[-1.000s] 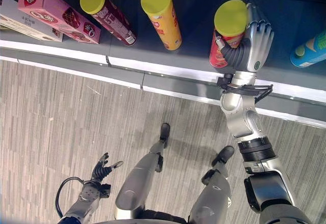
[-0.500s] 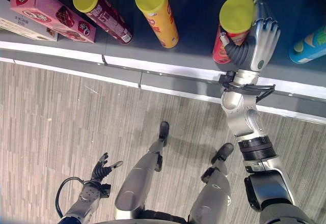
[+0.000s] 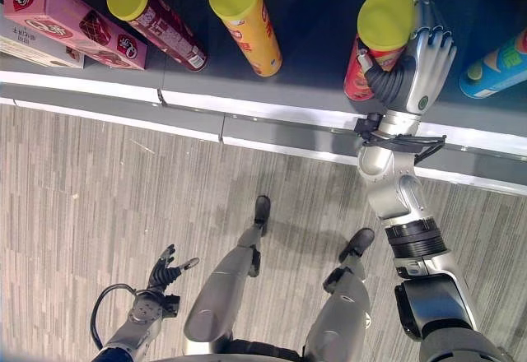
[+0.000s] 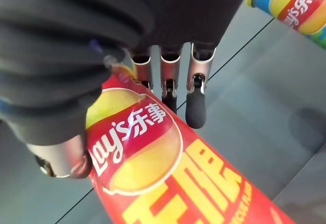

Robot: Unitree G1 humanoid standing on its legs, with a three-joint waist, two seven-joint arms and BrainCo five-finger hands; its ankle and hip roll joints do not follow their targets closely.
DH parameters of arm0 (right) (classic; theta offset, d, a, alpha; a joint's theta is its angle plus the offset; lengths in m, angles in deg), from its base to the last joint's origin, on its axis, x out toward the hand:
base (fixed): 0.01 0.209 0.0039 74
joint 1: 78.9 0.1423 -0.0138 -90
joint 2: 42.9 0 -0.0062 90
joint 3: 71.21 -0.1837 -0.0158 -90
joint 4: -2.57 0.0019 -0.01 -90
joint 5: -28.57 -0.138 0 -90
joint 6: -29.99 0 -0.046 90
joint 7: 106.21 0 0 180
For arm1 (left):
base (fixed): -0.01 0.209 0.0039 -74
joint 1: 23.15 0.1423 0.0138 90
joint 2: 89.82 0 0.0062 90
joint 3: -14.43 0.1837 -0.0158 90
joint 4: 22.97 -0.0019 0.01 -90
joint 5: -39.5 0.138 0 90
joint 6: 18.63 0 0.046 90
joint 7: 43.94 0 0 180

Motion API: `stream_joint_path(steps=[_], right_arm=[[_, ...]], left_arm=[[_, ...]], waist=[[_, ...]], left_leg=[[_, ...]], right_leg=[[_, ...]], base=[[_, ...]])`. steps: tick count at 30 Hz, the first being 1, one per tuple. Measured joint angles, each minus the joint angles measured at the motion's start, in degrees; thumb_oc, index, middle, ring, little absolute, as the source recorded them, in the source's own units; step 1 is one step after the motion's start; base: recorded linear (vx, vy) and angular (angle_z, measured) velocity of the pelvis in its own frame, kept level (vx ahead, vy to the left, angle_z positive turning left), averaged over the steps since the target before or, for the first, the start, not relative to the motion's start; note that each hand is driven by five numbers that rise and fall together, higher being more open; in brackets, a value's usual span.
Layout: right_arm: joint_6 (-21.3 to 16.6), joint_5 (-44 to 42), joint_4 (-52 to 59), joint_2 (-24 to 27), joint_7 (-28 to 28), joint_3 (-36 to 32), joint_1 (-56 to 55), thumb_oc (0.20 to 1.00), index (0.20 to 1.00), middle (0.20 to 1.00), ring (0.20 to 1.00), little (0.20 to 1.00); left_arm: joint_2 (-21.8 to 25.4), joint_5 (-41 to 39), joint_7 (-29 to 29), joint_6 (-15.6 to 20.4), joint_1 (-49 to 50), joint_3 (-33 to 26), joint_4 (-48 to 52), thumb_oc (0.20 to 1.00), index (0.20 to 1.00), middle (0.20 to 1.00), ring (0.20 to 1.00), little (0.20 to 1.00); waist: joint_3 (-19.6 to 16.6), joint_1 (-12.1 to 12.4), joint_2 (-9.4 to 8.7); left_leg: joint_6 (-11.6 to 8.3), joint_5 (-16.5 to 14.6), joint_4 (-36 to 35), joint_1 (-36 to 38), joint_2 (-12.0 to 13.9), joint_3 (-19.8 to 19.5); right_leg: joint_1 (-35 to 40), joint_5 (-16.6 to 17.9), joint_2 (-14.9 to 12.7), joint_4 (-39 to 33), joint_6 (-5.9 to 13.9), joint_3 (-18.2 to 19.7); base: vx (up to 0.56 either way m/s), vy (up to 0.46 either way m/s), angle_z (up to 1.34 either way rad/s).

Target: Put the goods on the table back onto the shelves and tidy them up.

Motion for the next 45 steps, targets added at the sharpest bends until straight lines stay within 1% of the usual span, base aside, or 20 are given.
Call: stream_joint_path(steps=[1, 2, 3, 12, 21, 22, 24, 26, 28, 29, 31, 33, 35, 36, 37, 39, 40, 41, 42, 45], right_arm=[[0.0, 0.0, 0.0, 0.0, 0.0, 0.0, 0.1, 0.200, 0.200, 0.200, 0.200, 0.200], [0.0, 0.0, 0.0, 0.0, -0.1, 0.0, 0.1, 0.555, 0.555, 0.555, 0.555, 0.555], [0.0, 0.0, 0.0, 0.0, -0.1, 0.0, 0.1, 1.000, 1.000, 1.000, 1.000, 1.000], [0.0, -1.2, -0.1, 0.0, -0.2, 0.2, 0.1, 1.000, 1.000, 1.000, 1.000, 1.000], [-0.1, -2.2, 0.3, 0.0, -0.7, 0.0, -0.1, 1.000, 1.000, 1.000, 1.000, 1.000], [-0.1, -2.2, 0.9, 0.1, -0.9, -0.4, -0.4, 1.000, 1.000, 1.000, 1.000, 1.000], [-0.3, -2.2, 7.6, 0.5, -1.3, -4.4, -3.4, 1.000, 1.000, 1.000, 1.000, 1.000], [-0.8, -2.2, 10.5, 0.6, -1.4, -6.0, -5.5, 1.000, 1.000, 1.000, 1.000, 1.000], [-2.1, -2.2, 18.7, 0.6, -2.1, -10.8, -13.0, 1.000, 1.000, 1.000, 1.000, 1.000], [-3.6, -2.3, 20.3, 0.0, -2.7, -10.7, -16.9, 1.000, 1.000, 1.000, 1.000, 1.000], [-5.6, -4.5, 20.3, -0.7, -4.7, -11.3, -21.8, 1.000, 1.000, 1.000, 1.000, 1.000], [-8.6, -12.6, 20.0, -2.2, -10.7, -12.1, -29.2, 1.000, 1.000, 1.000, 1.000, 1.000], [-10.5, -20.3, 18.2, -3.0, -16.4, -12.1, -35.3, 1.000, 1.000, 1.000, 1.000, 1.000], [-12.9, -27.8, 16.7, -5.3, -21.3, -14.3, -39.8, 1.000, 1.000, 1.000, 1.000, 1.000], [-13.0, -32.5, 15.4, -6.9, -23.9, -14.8, -41.6, 1.000, 1.000, 1.000, 1.000, 1.000], [-14.2, -42.5, 13.1, -7.7, -29.0, -14.9, -43.4, 1.000, 1.000, 1.000, 1.000, 1.000], [-15.6, -51.3, 10.3, -7.8, -34.6, -14.9, -43.9, 1.000, 1.000, 1.000, 1.000, 1.000], [-15.6, -51.3, 10.3, -7.8, -34.6, -14.9, -43.9, 1.000, 1.000, 1.000, 1.000, 1.000], [-14.4, -62.4, 5.1, -6.0, -44.1, -12.6, -45.4, 1.000, 1.000, 1.000, 1.000, 1.000], [-13.0, -69.6, 0.1, -3.5, -53.8, -9.1, -47.7, 1.000, 1.000, 1.000, 1.000, 1.000]], left_arm=[[-0.1, 0.0, -0.2, 0.0, -0.3, 0.0, 0.0, 1.000, 1.000, 1.000, 1.000, 1.000], [-0.1, 0.0, -0.3, 0.0, -0.5, 0.0, 0.0, 1.000, 1.000, 1.000, 1.000, 1.000], [-0.1, 0.0, -0.3, 0.0, -0.5, 0.0, 0.0, 1.000, 1.000, 1.000, 1.000, 1.000], [-0.4, 0.0, -0.3, 0.0, -0.7, -0.1, -2.7, 1.000, 1.000, 1.000, 1.000, 1.000], [-0.9, 0.0, -0.3, -0.2, -1.0, -0.7, -5.4, 1.000, 1.000, 1.000, 1.000, 1.000], [-0.9, 0.0, -0.2, -0.3, -1.2, -0.7, -6.2, 1.000, 1.000, 1.000, 1.000, 1.000], [-1.3, 0.0, -0.2, -0.8, -1.6, -2.1, -8.2, 1.000, 1.000, 1.000, 1.000, 1.000], [-1.4, 0.1, -0.2, -1.1, -1.6, -2.9, -9.3, 1.000, 1.000, 1.000, 1.000, 1.000], [-1.8, 0.1, -0.2, -1.8, -1.7, -4.8, -10.1, 1.000, 1.000, 1.000, 1.000, 1.000], [-1.6, 0.1, -0.2, -2.0, -1.1, -5.0, -11.1, 1.000, 1.000, 1.000, 1.000, 1.000], [-1.7, 0.0, 0.0, -2.2, -1.2, -5.2, -11.1, 1.000, 1.000, 1.000, 1.000, 1.000], [-1.9, 0.0, 1.8, -2.2, -1.7, -7.6, -11.7, 1.000, 1.000, 1.000, 1.000, 1.000], [-1.2, 0.0, 2.8, -2.3, -1.5, -8.0, -12.1, 1.000, 1.000, 1.000, 1.000, 1.000], [-1.1, 0.0, 4.2, -2.5, -1.6, -10.1, -13.0, 1.000, 1.000, 1.000, 1.000, 1.000], [-0.9, 0.0, 4.5, -2.7, -1.1, -11.1, -13.5, 1.000, 1.000, 1.000, 1.000, 1.000], [-0.5, 0.0, 5.7, -3.2, -0.3, -11.4, -14.1, 1.000, 1.000, 1.000, 1.000, 1.000], [-0.2, 0.0, 7.0, -3.5, -0.5, -11.9, -14.7, 1.000, 1.000, 1.000, 1.000, 1.000], [-0.2, 0.0, 7.0, -3.5, -0.5, -11.9, -14.7, 1.000, 1.000, 1.000, 1.000, 1.000], [0.7, 0.1, 9.4, -3.5, 0.3, -12.5, -15.9, 1.000, 1.000, 1.000, 1.000, 1.000], [1.9, 0.4, 12.2, -3.5, 0.5, -12.4, -17.8, 1.000, 1.000, 1.000, 1.000, 1.000]], waist=[[0.0, 0.0, 0.00], [0.0, 0.0, 0.00], [0.0, 0.0, -0.01], [0.0, -0.1, -0.07], [-0.6, -0.2, -1.31], [-0.8, -0.4, -1.65], [-1.5, -0.3, -2.71], [-3.1, -0.9, -4.05], [-4.1, -0.8, -5.67], [-6.8, -2.1, -7.69], [-9.0, -4.0, -9.17], [-10.3, -3.9, -10.63], [-11.8, -5.4, -11.62], [-12.2, -5.4, -12.17], [-12.6, -6.0, -12.49], [-13.7, -8.0, -12.45], [-13.9, -8.2, -12.63], [-13.9, -8.2, -12.63], [-15.8, -7.8, -12.73], [-17.0, -8.1, -13.14]], left_leg=[[0.00, 0.0, 0.0, 0.0, 0.0, 0.0], [0.01, 0.0, 0.0, 0.0, 0.0, 0.0], [0.01, 0.0, 0.0, 0.0, 0.0, 0.0], [0.01, 0.1, 0.0, 0.3, 0.1, 0.0], [0.22, 0.7, -0.4, 2.7, 0.0, 0.1], [0.08, 0.9, -0.6, 2.9, 0.2, 0.1], [-0.09, 2.1, -3.0, 4.6, 0.2, 0.1], [-0.19, 2.4, -4.1, 4.9, 0.3, 0.4], [-0.29, 2.6, -4.8, 6.8, 0.2, 0.8], [-0.30, 2.6, -5.8, 7.5, 0.1, 1.5], [-0.35, 2.5, -6.4, 8.1, 0.5, 1.9], [-0.78, 2.2, -6.7, 10.0, 0.7, 2.8], [-1.15, 1.9, -7.4, 11.5, 1.1, 3.7], [-1.38, 1.7, -7.4, 12.7, 1.3, 4.4], [-1.46, 1.6, -7.4, 13.5, 1.4, 4.7], [-1.76, 1.2, -7.4, 13.9, 1.7, 5.2], [-2.05, 1.0, -7.4, 14.7, 2.0, 6.1], [-2.05, 1.0, -7.4, 14.7, 2.0, 6.1], [-1.80, 0.8, -7.5, 15.5, 2.4, 7.0], [-1.85, 0.4, -7.4, 17.3, 2.7, 7.9]], right_leg=[[0.0, 0.0, 0.0, 0.0, 0.00, 0.0], [0.0, 0.0, 0.0, 0.0, 0.00, 0.0], [0.0, 0.0, 0.0, 0.0, 0.00, 0.0], [0.3, 0.1, 0.0, 0.1, -0.08, 0.0], [2.5, 0.5, 0.0, -0.1, -0.01, -0.1], [2.8, 0.7, 0.1, -0.6, 0.00, -0.1], [4.7, 2.2, 0.8, -3.4, 0.00, -0.6], [4.9, 3.1, 1.2, -5.1, 0.01, -0.5], [7.5, 4.0, 1.5, -7.5, 0.20, -0.9], [7.7, 4.2, 1.7, -8.3, 0.24, -0.4], [8.3, 4.6, 2.0, -9.3, 0.24, -0.2], [9.8, 4.6, 2.4, -10.0, 0.25, 0.3], [10.4, 4.5, 2.9, -10.4, 0.25, 1.1], [11.4, 4.6, 3.2, -10.9, 0.16, 1.5], [12.0, 4.6, 3.3, -11.1, 0.14, 1.7], [12.1, 4.6, 3.4, -11.1, 0.12, 2.0], [12.3, 4.6, 3.5, -11.1, 0.06, 3.1], [12.3, 4.6, 3.5, -11.1, 0.06, 3.1], [12.5, 4.7, 3.8, -11.1, -0.07, 4.1], [13.5, 4.7, 4.0, -11.2, -0.10, 4.8]], base=[[0.00, 0.000, 0.00], [0.00, 0.000, 0.00], [0.00, 0.000, 0.00], [0.00, 0.000, 0.00], [-0.01, 0.006, 0.00], [0.07, -0.018, -0.01], [0.08, -0.010, -0.01], [0.10, -0.010, -0.04], [0.06, 0.003, -0.07], [0.12, -0.003, -0.16], [0.11, -0.014, -0.12], [0.08, -0.012, -0.19], [0.12, -0.002, -0.26], [0.06, 0.012, -0.24], [0.09, 0.030, -0.21], [0.09, 0.022, -0.17], [0.05, 0.012, -0.16], [0.09, 0.015, -0.31], [0.07, 0.007, -0.24], [0.14, 0.012, -0.21]])
